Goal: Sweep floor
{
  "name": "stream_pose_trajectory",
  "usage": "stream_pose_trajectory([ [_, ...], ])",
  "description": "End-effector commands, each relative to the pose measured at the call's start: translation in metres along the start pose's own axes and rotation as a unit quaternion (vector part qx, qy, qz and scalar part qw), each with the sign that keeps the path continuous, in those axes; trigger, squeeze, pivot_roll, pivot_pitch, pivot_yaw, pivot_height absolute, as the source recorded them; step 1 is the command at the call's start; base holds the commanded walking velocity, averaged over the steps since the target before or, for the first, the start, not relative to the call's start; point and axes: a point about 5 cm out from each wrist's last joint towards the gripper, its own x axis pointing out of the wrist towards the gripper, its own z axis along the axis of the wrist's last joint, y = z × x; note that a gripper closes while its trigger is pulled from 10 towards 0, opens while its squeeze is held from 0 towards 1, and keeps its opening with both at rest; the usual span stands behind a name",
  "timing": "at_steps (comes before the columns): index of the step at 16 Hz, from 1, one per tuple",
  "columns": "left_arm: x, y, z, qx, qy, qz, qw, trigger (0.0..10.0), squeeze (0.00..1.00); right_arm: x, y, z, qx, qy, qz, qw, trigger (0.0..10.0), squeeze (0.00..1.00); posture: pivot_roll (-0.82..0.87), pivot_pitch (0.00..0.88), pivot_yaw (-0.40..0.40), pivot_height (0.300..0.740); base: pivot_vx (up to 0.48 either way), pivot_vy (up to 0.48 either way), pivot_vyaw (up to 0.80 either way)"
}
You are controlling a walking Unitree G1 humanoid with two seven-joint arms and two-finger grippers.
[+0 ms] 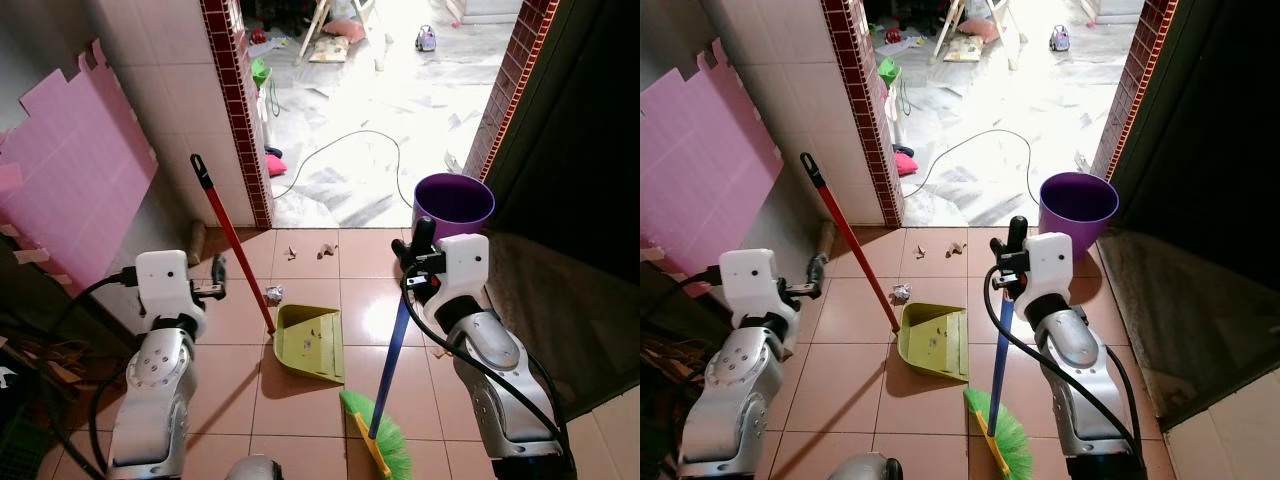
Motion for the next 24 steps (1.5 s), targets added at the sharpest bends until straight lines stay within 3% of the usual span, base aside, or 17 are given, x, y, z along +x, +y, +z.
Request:
stream_pose_trajectory([
  [1, 0.001, 0.002, -0.002, -0.008, 0.011, -0.003, 1.000, 10.0, 0.00, 0.003, 0.001, 0.002, 0.009, -0.006, -0.003, 1.000, 10.0, 0.00, -0.02, 0.000, 0.043, 0.740, 0.000, 0.000, 0.00],
  [12, 0.004, -0.011, 0.004, -0.015, 0.006, -0.020, 1.000, 10.0, 0.00, 0.007, 0.002, 0.008, 0.015, -0.021, 0.005, 1.000, 10.0, 0.00, -0.02, 0.000, 0.041, 0.740, 0.000, 0.480, -0.14],
  [16, 0.005, -0.014, 0.015, -0.003, -0.029, -0.034, 0.999, 10.0, 0.00, 0.007, 0.004, 0.009, 0.007, -0.027, 0.012, 1.000, 10.0, 0.00, -0.02, 0.000, 0.043, 0.740, 0.000, 0.000, 0.00],
  [19, 0.005, -0.014, 0.014, -0.005, -0.025, -0.031, 0.999, 10.0, 0.00, 0.007, 0.004, 0.010, 0.005, -0.029, 0.016, 0.999, 10.0, 0.00, -0.02, 0.000, 0.043, 0.740, 0.000, 0.000, 0.00],
  [24, 0.005, -0.029, 0.006, -0.011, 0.000, -0.067, 0.998, 10.0, 0.00, 0.006, 0.003, 0.010, 0.000, -0.029, 0.016, 0.999, 10.0, 0.00, -0.03, 0.000, 0.040, 0.740, 0.000, 0.000, 0.00],
])
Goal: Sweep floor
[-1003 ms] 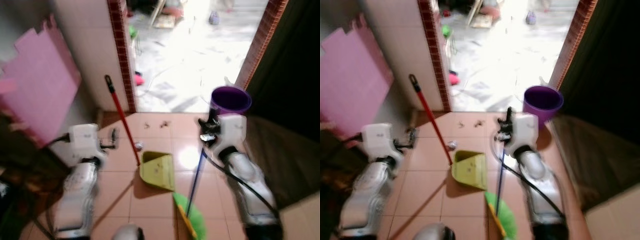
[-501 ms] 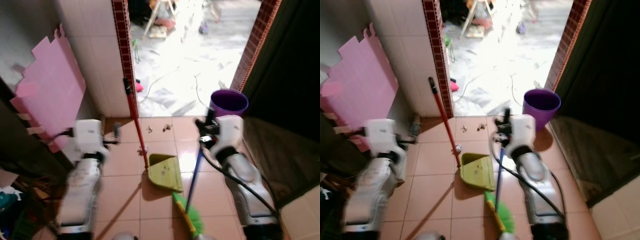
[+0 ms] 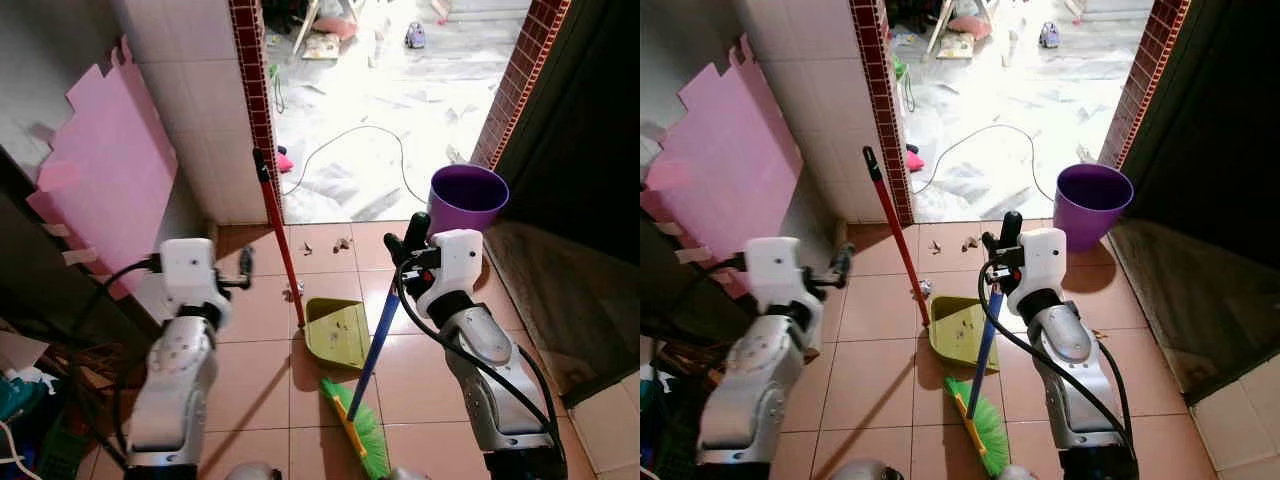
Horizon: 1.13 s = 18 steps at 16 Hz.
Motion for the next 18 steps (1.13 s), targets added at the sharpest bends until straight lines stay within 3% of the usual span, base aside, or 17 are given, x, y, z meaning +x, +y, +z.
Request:
stream_pose_trajectory([
  [1, 0.001, 0.000, -0.003, 0.000, 0.011, -0.004, 1.000, 10.0, 0.00, 0.001, -0.001, 0.008, -0.012, -0.015, 0.005, 1.000, 10.0, 0.00, -0.03, 0.000, 0.040, 0.740, 0.000, 0.000, 0.00],
  [3, 0.000, 0.000, -0.004, 0.005, 0.015, -0.004, 1.000, 10.0, 0.00, 0.001, 0.000, 0.011, -0.029, -0.020, 0.008, 0.999, 10.0, 0.00, -0.04, 0.000, 0.039, 0.740, 0.000, 0.000, 0.80],
  [5, 0.000, 0.000, -0.004, 0.005, 0.017, -0.001, 1.000, 10.0, 0.00, 0.002, -0.006, 0.017, -0.100, -0.034, -0.021, 0.994, 10.0, 0.00, -0.03, 0.000, 0.038, 0.740, 0.000, 0.000, 0.00],
  [6, 0.000, 0.001, -0.004, 0.004, 0.017, 0.000, 1.000, 10.0, 0.00, 0.003, -0.007, 0.022, -0.112, -0.046, -0.025, 0.992, 10.0, 0.00, -0.03, 0.000, 0.038, 0.740, 0.000, 0.000, 0.00],
  [11, -0.001, 0.000, -0.007, 0.002, 0.027, -0.001, 1.000, 10.0, 0.00, 0.003, 0.001, 0.020, -0.074, -0.039, 0.008, 0.996, 10.0, 0.00, -0.04, 0.000, 0.039, 0.740, 0.000, 0.000, 0.00],
  [13, -0.001, -0.001, -0.009, -0.001, 0.035, -0.001, 0.999, 10.0, 0.00, -0.003, 0.001, 0.016, -0.081, -0.026, 0.012, 0.996, 10.0, 0.00, -0.04, 0.000, 0.038, 0.740, 0.000, 0.000, 0.00],
  [15, -0.002, -0.001, -0.013, -0.002, 0.048, -0.003, 0.999, 10.0, 0.00, -0.013, -0.007, 0.007, -0.106, 0.003, -0.011, 0.994, 10.0, 0.00, -0.04, 0.000, 0.036, 0.740, 0.000, 0.000, 0.00],
  [18, -0.003, -0.003, -0.015, -0.006, 0.056, -0.009, 0.998, 10.0, 0.00, -0.024, -0.031, 0.001, -0.161, 0.037, -0.093, 0.982, 10.0, 0.00, -0.05, 0.000, 0.034, 0.740, 0.000, 0.000, 0.00],
])
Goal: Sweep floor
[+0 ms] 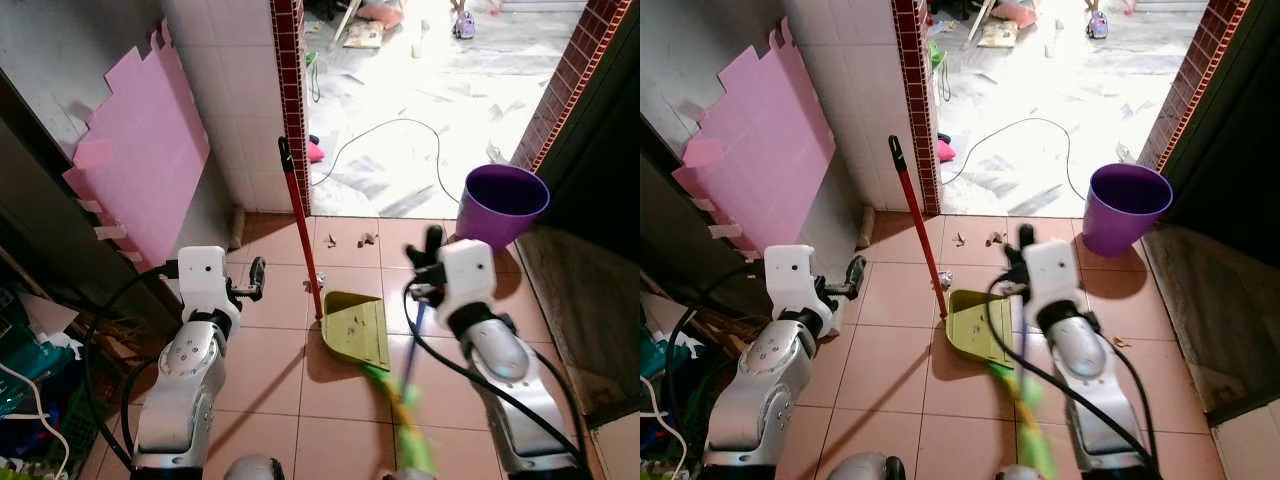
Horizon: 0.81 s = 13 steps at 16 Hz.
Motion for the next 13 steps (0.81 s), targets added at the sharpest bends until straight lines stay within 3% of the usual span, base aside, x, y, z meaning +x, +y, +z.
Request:
stream_pose_trajectory([
  [1, -0.001, 0.000, -0.004, -0.005, 0.013, -0.004, 1.000, 10.0, 0.00, -0.001, -0.017, 0.000, -0.047, 0.013, -0.043, 0.998, 10.0, 0.00, -0.05, 0.000, 0.035, 0.740, 0.000, 0.000, 0.00],
  [4, -0.002, 0.000, -0.007, -0.002, 0.024, -0.003, 1.000, 10.0, 0.00, 0.004, -0.024, 0.002, -0.045, 0.011, -0.058, 0.997, 10.0, 0.00, -0.05, 0.000, 0.035, 0.740, 0.000, 0.000, 0.00],
  [7, -0.001, 0.000, -0.008, -0.003, 0.028, -0.002, 1.000, 10.0, 0.00, 0.018, -0.016, 0.017, -0.033, -0.037, -0.048, 0.998, 10.0, 0.00, -0.05, 0.000, 0.036, 0.740, 0.000, 0.000, 0.00],
  [10, -0.002, -0.003, -0.010, 0.000, 0.044, -0.011, 0.999, 10.0, 0.00, 0.028, -0.011, 0.021, -0.040, -0.049, -0.048, 0.997, 10.0, 0.00, -0.04, 0.000, 0.031, 0.740, 0.000, 0.000, 0.00],
  [13, -0.002, -0.003, -0.012, 0.008, 0.053, -0.015, 0.998, 10.0, 0.00, 0.032, -0.009, 0.023, -0.040, -0.057, -0.045, 0.997, 10.0, 0.00, -0.04, 0.000, 0.029, 0.740, 0.000, 0.000, 0.80],
])
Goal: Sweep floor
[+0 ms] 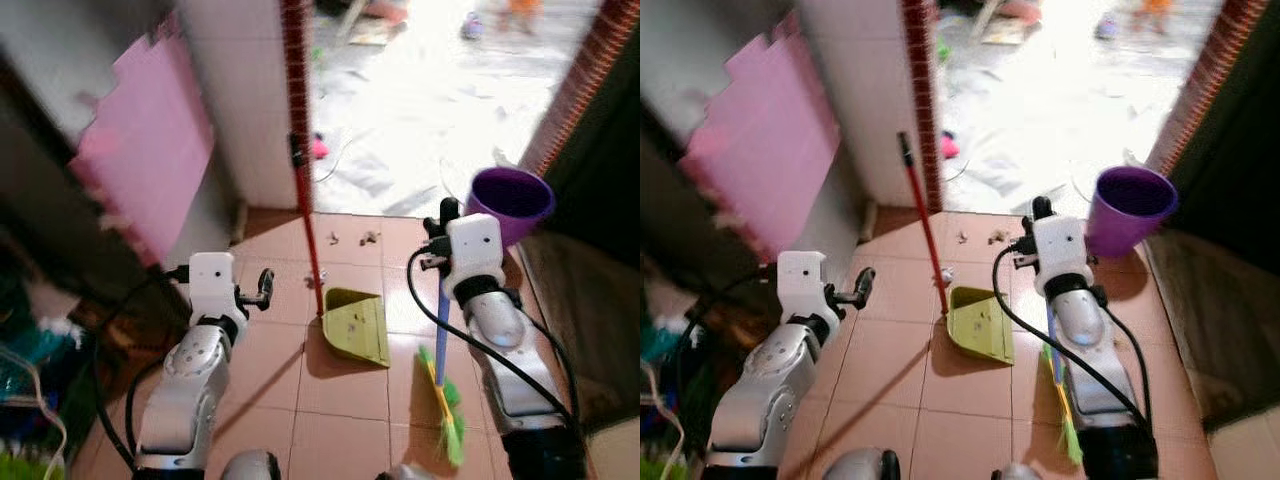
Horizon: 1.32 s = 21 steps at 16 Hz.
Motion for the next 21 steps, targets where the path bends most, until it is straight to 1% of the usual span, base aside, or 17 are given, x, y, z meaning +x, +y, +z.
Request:
stream_pose_trajectory([
  [1, 0.0002, -0.0004, -0.0035, 0.001, 0.013, -0.003, 1.000, 10.0, 0.00, 0.0055, 0.0001, 0.0123, -0.006, -0.032, 0.000, 0.999, 10.0, 0.00, -0.03, 0.000, 0.029, 0.740, 0.270, 0.000, 0.80],
  [4, 0.0007, -0.0036, -0.0045, 0.006, 0.019, -0.013, 1.000, 10.0, 0.00, 0.0084, -0.0002, 0.0140, -0.007, -0.037, -0.002, 0.999, 10.0, 0.00, -0.04, 0.000, 0.033, 0.740, 0.185, 0.000, 0.60],
  [6, 0.0008, -0.0055, -0.0059, 0.009, 0.025, -0.020, 0.999, 10.0, 0.00, 0.0094, 0.0006, 0.0159, 0.003, -0.043, -0.004, 0.999, 10.0, 0.00, -0.04, 0.000, 0.036, 0.740, 0.247, 0.000, 0.00],
  [10, 0.0010, -0.0083, -0.0076, 0.016, 0.033, -0.033, 0.999, 10.0, 0.00, 0.0103, 0.0019, 0.0157, 0.005, -0.041, -0.005, 0.999, 10.0, 0.00, -0.04, 0.000, 0.037, 0.740, 0.305, 0.000, 0.00],
  [13, 0.0006, -0.0095, -0.0079, 0.018, 0.036, -0.037, 0.998, 10.0, 0.00, 0.0116, 0.0020, 0.0154, 0.006, -0.044, -0.004, 0.999, 10.0, 0.00, -0.04, 0.000, 0.037, 0.740, 0.339, 0.000, -0.74],
  [15, 0.0001, -0.0098, -0.0083, 0.018, 0.037, -0.038, 0.998, 10.0, 0.00, 0.0125, 0.0023, 0.0158, 0.008, -0.047, -0.003, 0.999, 10.0, 0.00, -0.04, 0.000, 0.036, 0.740, 0.347, 0.000, 0.00],
  [17, -0.0010, -0.0089, -0.0085, 0.005, 0.037, -0.029, 0.999, 10.0, 0.00, 0.0132, 0.0034, 0.0159, 0.007, -0.047, 0.001, 0.999, 10.0, 0.00, -0.03, 0.000, 0.035, 0.740, 0.000, 0.000, 0.00],
  [21, -0.0011, -0.0068, -0.0083, 0.009, 0.038, -0.020, 0.999, 10.0, 0.00, 0.0145, 0.0040, 0.0156, 0.008, -0.048, 0.008, 0.999, 10.0, 0.00, -0.03, 0.000, 0.030, 0.740, 0.000, 0.000, 0.00],
])
